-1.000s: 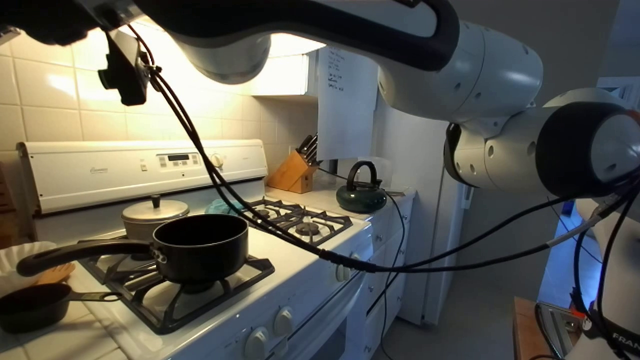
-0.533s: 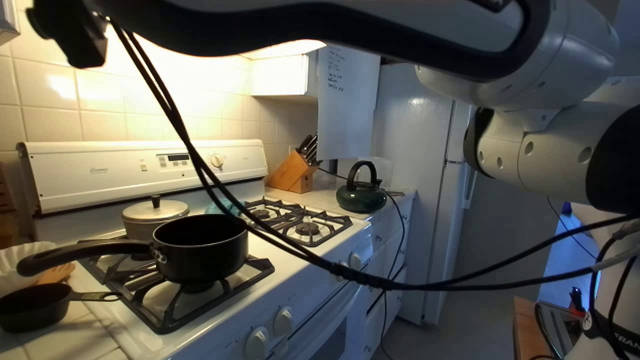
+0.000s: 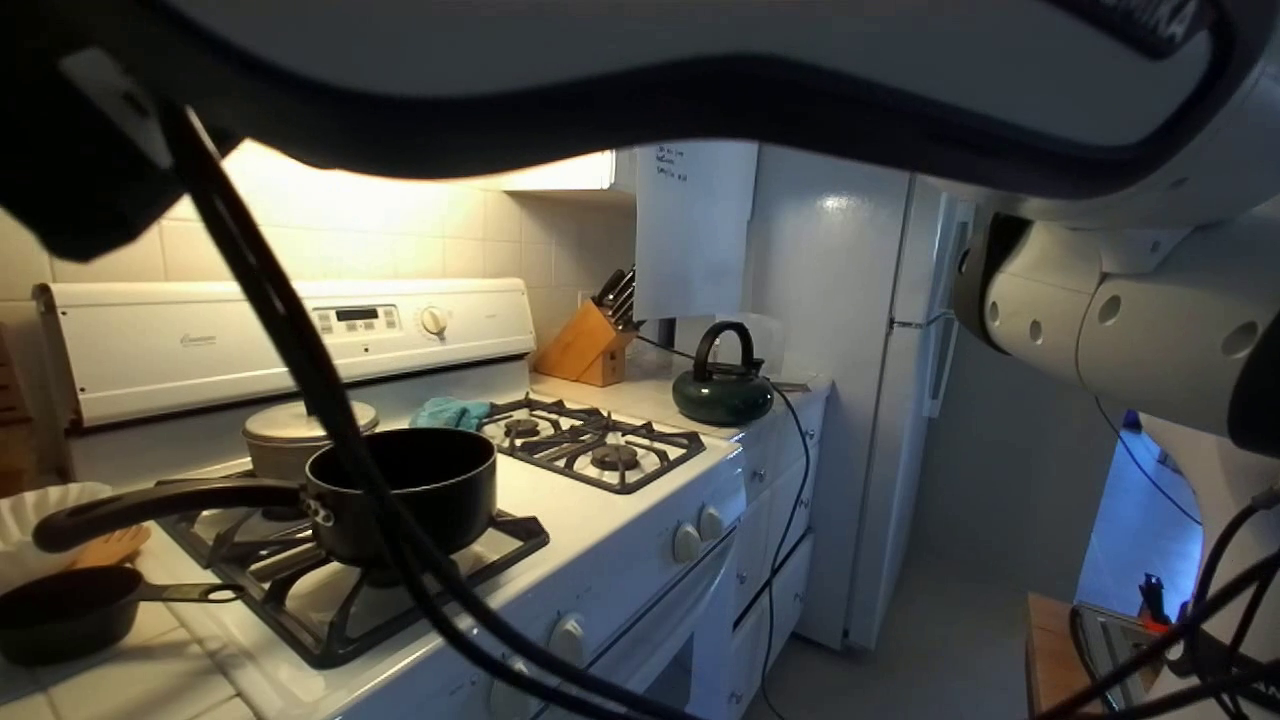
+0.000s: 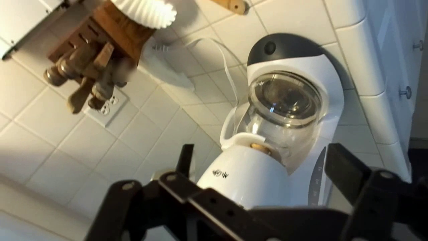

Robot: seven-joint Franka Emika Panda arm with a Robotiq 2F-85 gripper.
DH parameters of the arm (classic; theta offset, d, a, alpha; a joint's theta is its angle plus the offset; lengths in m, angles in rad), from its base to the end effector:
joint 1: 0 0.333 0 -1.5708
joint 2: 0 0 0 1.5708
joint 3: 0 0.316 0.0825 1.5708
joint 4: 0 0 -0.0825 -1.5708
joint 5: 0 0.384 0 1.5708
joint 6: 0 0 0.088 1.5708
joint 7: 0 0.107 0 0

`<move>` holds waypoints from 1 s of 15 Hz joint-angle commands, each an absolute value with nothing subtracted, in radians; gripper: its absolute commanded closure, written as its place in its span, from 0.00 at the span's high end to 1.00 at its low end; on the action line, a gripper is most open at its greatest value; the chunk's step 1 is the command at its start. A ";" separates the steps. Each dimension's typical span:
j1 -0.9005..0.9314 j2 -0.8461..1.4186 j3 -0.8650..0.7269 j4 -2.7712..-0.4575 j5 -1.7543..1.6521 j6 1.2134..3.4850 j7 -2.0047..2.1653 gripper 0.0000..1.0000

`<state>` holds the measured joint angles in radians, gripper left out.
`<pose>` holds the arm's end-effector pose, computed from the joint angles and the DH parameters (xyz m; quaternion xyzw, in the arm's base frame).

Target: Move the jar and the tea kettle to the left

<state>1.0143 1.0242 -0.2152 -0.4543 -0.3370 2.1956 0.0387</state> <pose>0.4908 0.6599 0.5308 0.7885 0.4456 0.4192 0.0627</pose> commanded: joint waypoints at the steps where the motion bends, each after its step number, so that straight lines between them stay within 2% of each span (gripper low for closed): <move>1: 1.068 1.032 -0.249 -0.428 -0.373 2.022 0.246 1.00; 5: 1.054 1.019 -0.172 -0.442 -0.314 2.012 0.176 1.00; 15: 0.881 1.016 0.074 -0.468 -0.193 2.283 -0.455 1.00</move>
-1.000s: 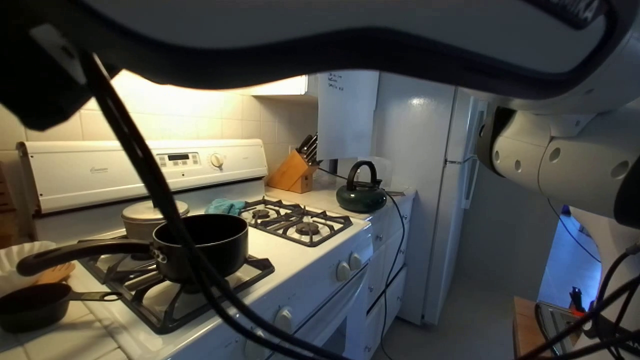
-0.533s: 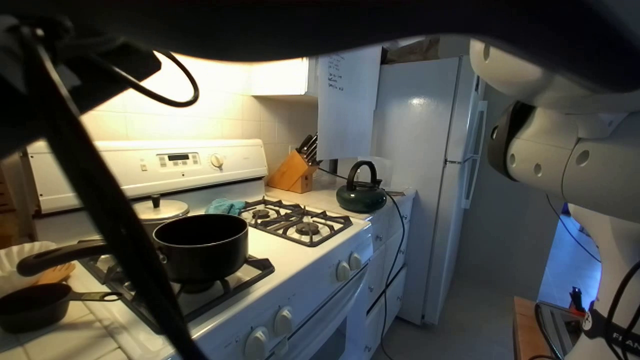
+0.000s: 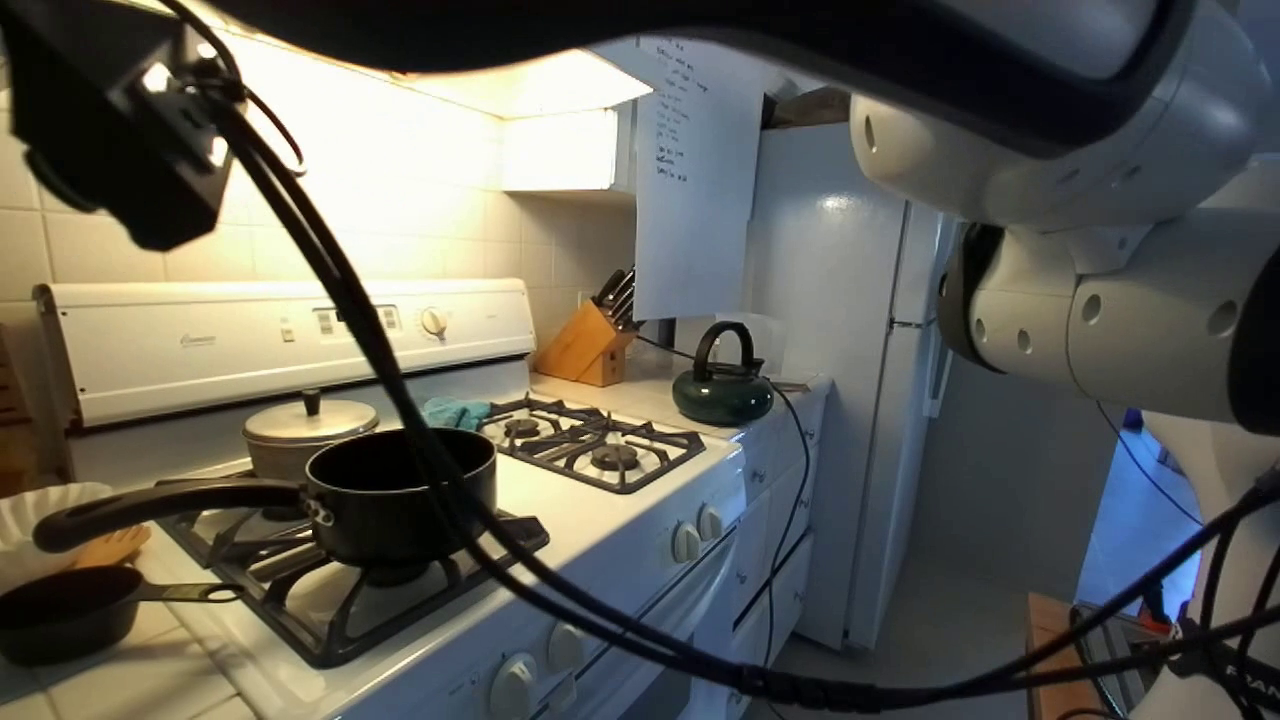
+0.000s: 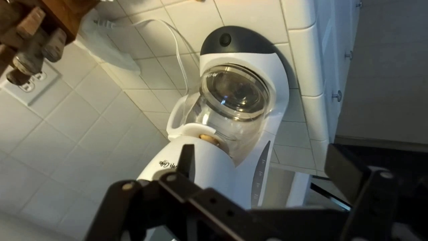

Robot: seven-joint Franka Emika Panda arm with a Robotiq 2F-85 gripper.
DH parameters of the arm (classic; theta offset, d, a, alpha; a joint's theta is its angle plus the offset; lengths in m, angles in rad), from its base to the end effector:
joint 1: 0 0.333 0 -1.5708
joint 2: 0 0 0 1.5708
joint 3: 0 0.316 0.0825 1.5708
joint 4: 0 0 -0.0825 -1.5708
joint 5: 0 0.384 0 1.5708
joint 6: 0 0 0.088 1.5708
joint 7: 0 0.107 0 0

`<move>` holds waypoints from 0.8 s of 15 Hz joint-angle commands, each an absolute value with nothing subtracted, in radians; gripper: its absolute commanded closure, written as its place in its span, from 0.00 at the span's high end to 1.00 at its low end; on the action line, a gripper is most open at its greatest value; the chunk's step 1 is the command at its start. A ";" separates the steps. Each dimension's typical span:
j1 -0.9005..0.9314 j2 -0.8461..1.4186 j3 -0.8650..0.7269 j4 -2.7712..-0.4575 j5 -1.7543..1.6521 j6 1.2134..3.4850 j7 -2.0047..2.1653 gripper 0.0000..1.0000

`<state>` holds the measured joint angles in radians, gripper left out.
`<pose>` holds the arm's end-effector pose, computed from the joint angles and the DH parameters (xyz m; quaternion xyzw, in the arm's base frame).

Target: Move the jar and the tea kettle to the left

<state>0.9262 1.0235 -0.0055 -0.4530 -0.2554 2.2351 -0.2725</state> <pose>0.5027 0.6538 0.5292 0.7406 0.5488 0.3877 0.0005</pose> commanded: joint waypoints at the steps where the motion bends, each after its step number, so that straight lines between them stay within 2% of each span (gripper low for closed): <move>1: 0.864 1.020 0.102 -0.466 -0.176 2.296 -0.526 1.00; 12: 0.855 1.027 0.112 -0.453 -0.177 2.282 -0.565 1.00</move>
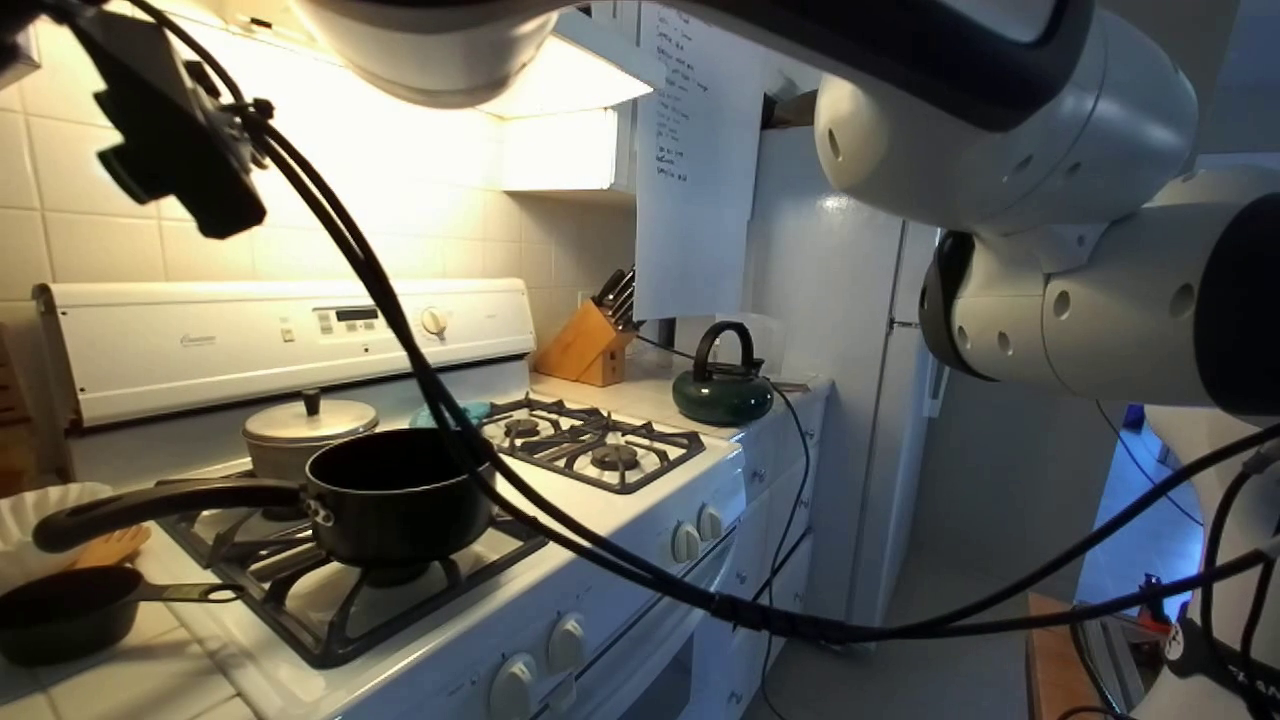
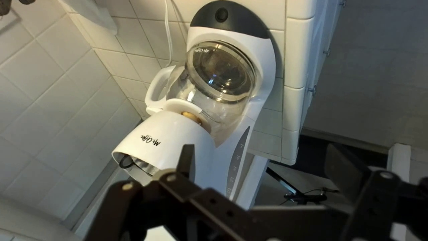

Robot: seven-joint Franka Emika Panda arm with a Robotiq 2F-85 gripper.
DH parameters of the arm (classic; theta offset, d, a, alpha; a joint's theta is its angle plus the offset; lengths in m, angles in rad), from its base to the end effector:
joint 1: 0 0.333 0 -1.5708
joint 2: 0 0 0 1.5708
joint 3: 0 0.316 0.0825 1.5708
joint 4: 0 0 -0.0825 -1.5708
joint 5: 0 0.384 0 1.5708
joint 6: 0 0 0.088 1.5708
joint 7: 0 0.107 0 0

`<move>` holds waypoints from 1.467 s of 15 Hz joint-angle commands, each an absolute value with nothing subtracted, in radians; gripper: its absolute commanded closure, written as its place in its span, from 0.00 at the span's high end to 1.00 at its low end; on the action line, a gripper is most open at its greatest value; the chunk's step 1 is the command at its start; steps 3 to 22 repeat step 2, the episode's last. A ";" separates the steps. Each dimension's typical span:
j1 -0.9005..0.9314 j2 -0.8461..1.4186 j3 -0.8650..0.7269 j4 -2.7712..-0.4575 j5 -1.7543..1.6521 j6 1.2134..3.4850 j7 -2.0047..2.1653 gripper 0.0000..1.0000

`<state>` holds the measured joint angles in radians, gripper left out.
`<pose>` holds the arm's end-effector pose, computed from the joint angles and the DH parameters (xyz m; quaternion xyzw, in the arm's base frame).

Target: Move the jar and the tea kettle to the left

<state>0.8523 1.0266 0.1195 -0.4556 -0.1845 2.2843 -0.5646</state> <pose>0.5235 0.6390 0.5326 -0.6737 -0.6257 -0.3922 0.0279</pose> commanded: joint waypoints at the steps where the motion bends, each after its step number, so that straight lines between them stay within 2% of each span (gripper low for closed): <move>1: 0.855 1.027 0.112 -0.453 -0.177 2.282 -0.565 1.00; 22: 0.855 1.027 0.112 -0.453 -0.177 2.283 -0.565 1.00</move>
